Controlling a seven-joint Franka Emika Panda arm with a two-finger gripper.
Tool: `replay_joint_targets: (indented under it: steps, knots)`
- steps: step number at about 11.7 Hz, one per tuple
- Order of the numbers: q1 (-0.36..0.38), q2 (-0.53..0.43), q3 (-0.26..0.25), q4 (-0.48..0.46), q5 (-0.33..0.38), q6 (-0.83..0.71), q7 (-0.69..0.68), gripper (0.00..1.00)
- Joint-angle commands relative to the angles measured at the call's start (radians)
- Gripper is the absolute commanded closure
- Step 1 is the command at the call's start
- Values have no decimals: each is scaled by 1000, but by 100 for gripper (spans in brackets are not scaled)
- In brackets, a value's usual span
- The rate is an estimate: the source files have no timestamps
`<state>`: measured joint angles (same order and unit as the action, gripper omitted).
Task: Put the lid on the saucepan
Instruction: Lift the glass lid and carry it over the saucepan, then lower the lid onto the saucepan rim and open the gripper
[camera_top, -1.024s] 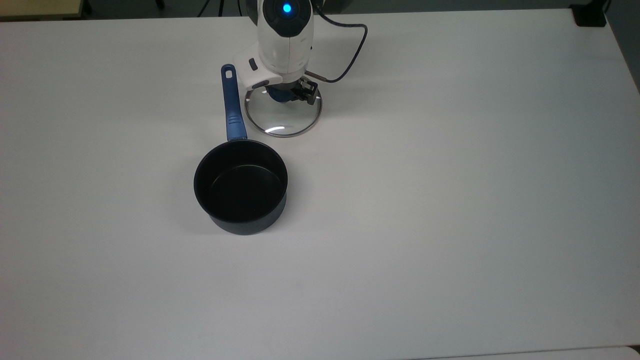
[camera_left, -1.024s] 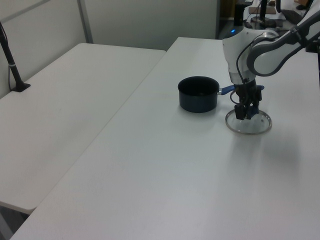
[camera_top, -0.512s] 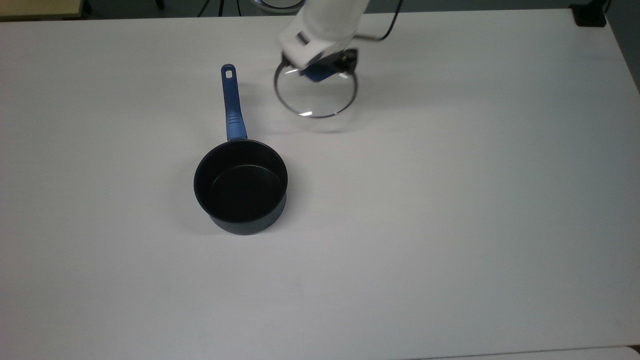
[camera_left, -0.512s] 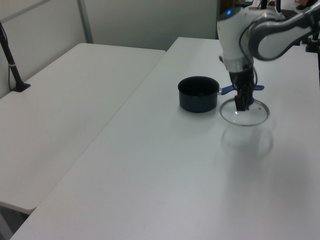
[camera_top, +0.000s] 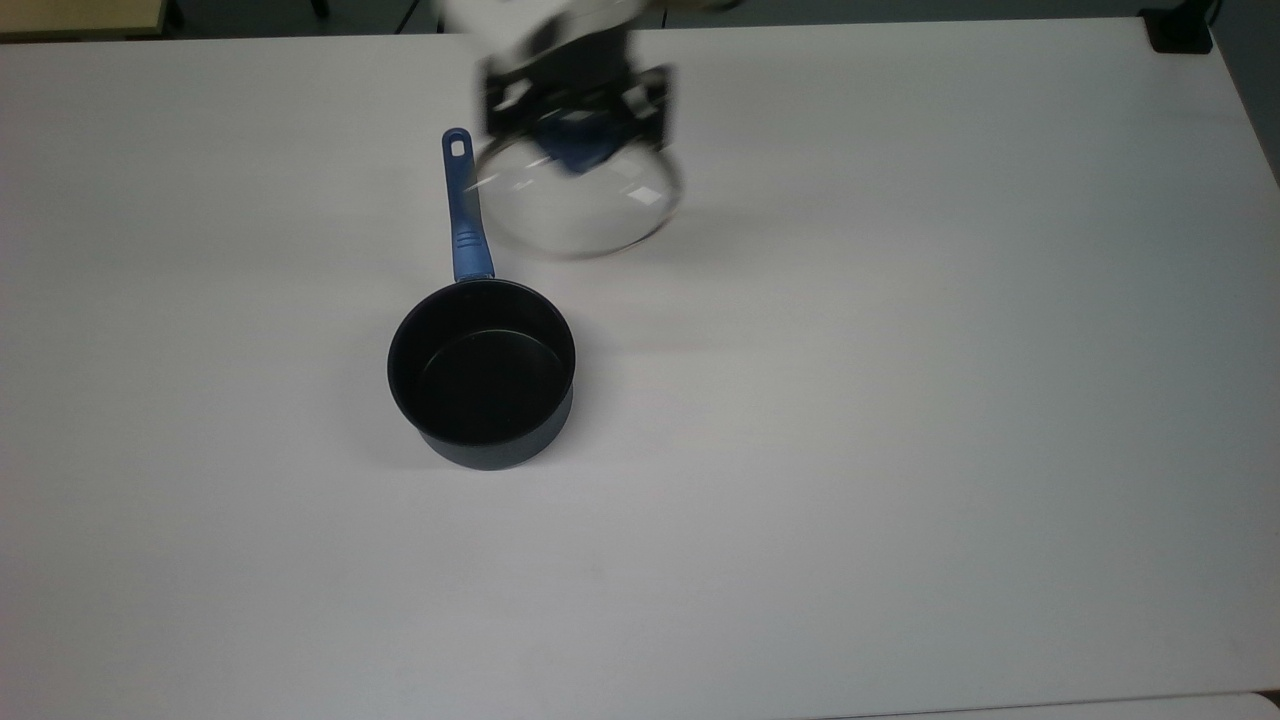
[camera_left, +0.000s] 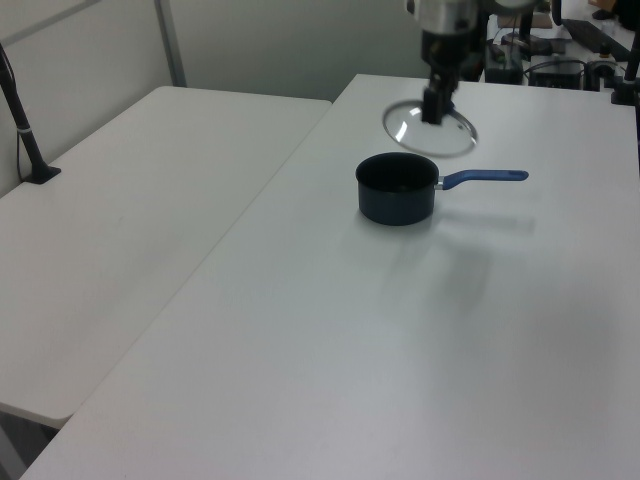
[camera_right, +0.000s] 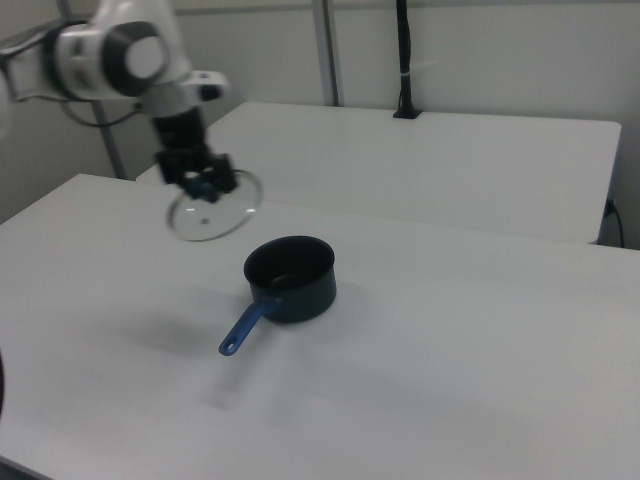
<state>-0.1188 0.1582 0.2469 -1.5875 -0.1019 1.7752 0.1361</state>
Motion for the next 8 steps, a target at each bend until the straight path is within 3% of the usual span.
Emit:
replay_joint_targets:
  steps: [1, 3, 8]
  knots:
    - [-7, 234, -104, 236, 1, 40, -52, 54]
    - [-5, 296, -130, 239, -2, 82, -47, 54]
    - [2, 336, -132, 231, -2, 101, -20, 54]
